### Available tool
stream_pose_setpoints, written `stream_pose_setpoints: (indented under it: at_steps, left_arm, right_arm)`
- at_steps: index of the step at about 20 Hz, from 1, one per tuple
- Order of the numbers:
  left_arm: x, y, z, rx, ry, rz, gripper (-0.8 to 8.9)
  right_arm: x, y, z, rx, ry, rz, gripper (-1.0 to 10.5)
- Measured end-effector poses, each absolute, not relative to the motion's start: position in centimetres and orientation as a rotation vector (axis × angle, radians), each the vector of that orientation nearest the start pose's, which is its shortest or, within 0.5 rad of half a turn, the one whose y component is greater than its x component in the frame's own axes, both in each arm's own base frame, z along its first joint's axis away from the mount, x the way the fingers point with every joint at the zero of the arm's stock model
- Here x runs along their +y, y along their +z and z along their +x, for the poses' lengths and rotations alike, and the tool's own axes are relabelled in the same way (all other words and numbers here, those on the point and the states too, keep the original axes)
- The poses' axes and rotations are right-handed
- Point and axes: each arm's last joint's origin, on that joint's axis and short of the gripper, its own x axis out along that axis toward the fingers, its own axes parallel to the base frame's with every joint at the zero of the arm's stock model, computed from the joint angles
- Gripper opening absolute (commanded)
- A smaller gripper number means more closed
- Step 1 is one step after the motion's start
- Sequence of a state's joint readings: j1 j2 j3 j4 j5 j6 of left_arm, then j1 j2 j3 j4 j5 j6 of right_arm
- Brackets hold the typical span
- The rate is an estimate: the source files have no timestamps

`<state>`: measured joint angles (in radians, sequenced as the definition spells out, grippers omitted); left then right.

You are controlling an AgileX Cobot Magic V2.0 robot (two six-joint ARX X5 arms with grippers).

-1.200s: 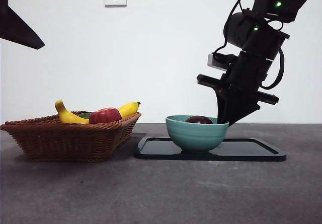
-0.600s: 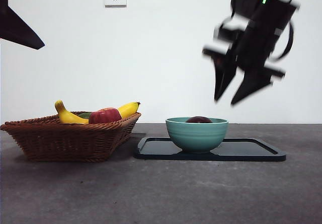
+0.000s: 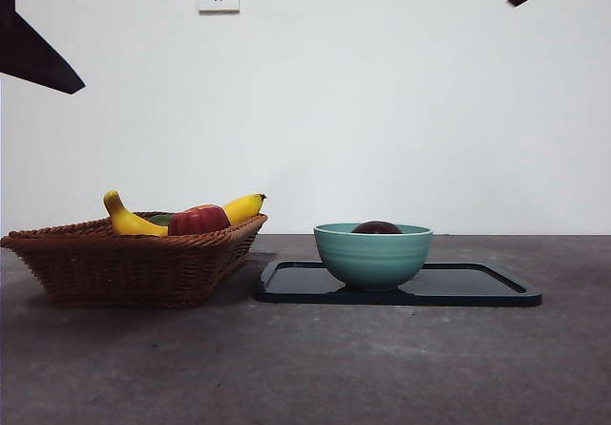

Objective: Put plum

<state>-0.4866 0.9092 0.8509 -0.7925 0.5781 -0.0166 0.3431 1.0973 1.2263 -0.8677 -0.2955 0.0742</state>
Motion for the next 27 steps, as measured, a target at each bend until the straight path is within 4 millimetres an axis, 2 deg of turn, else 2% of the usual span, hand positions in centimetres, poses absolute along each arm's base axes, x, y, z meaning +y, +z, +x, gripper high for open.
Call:
stream_pose_setpoints:
  at_steps: [7,11,15,27]
  left_arm:
    - [-9.2,28.8,14.0,0.897,-0.99,-0.055,4.02]
    - [-9.2,28.8,14.0,0.897,-0.99,-0.055,4.02]
    - [-9.2,28.8,14.0,0.897,-0.99,-0.055,4.02]
    - [-9.3,29.0,14.2,0.872,-0.988,-0.069,4.02]
  right_arm:
    - [6.3,30.9,12.9,0.797,0.727,0.088,2.1]
    - [5.7,28.7,11.2,0.807,0.73,0.089,2.1]
    - [5.4,28.8,10.6,0.772,0.735,0.088,2.1]
    - [5.4,28.8,10.6,0.775,0.732,0.096,2.1]
